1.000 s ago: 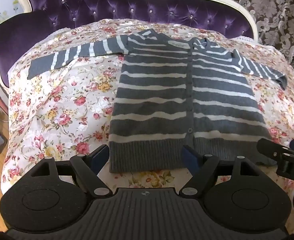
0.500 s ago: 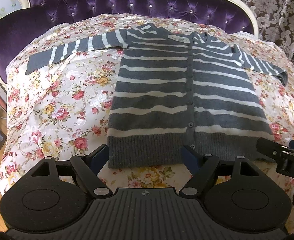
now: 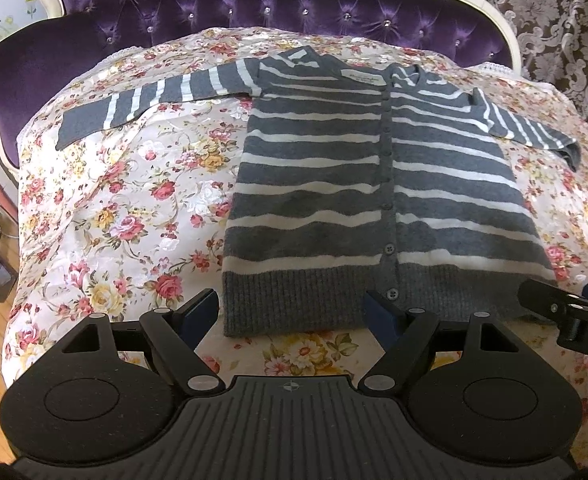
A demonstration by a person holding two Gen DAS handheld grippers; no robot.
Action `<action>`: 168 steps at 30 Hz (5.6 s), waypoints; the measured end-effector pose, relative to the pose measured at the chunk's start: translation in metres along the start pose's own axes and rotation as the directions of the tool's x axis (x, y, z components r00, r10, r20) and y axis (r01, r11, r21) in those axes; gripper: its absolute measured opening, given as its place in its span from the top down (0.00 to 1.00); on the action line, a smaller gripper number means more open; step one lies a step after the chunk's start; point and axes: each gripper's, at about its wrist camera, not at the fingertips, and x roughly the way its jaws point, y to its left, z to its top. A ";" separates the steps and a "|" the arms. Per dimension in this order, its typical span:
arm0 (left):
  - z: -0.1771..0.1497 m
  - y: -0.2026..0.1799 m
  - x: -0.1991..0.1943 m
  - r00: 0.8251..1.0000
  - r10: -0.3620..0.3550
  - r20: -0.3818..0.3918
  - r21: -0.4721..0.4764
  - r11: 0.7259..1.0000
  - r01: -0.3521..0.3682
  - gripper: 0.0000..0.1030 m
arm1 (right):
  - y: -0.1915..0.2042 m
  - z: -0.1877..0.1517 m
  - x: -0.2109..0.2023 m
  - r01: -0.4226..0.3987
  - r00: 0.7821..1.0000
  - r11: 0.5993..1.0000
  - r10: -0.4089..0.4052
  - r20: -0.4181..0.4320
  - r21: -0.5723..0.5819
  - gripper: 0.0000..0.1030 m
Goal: Fold small clothes
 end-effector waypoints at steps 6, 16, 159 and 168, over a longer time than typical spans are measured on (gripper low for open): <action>-0.001 0.000 0.001 1.000 -0.001 -0.004 0.003 1.000 0.001 0.25 | 0.001 0.000 0.001 -0.004 1.000 1.000 0.004 -0.007 -0.001 0.01; -0.001 0.000 0.004 1.000 -0.003 -0.017 0.001 1.000 0.003 0.25 | 0.002 0.000 0.004 -0.013 1.000 1.000 0.013 -0.019 0.000 0.01; 0.074 0.001 0.135 0.994 -0.080 0.076 0.064 0.995 0.076 0.01 | -0.009 0.218 0.157 0.039 0.978 0.901 0.054 0.202 -0.432 0.89; 0.074 0.001 0.135 0.994 -0.083 0.074 0.068 0.995 0.078 0.00 | 0.004 0.183 0.181 -0.144 0.984 0.917 0.173 0.047 -0.372 0.46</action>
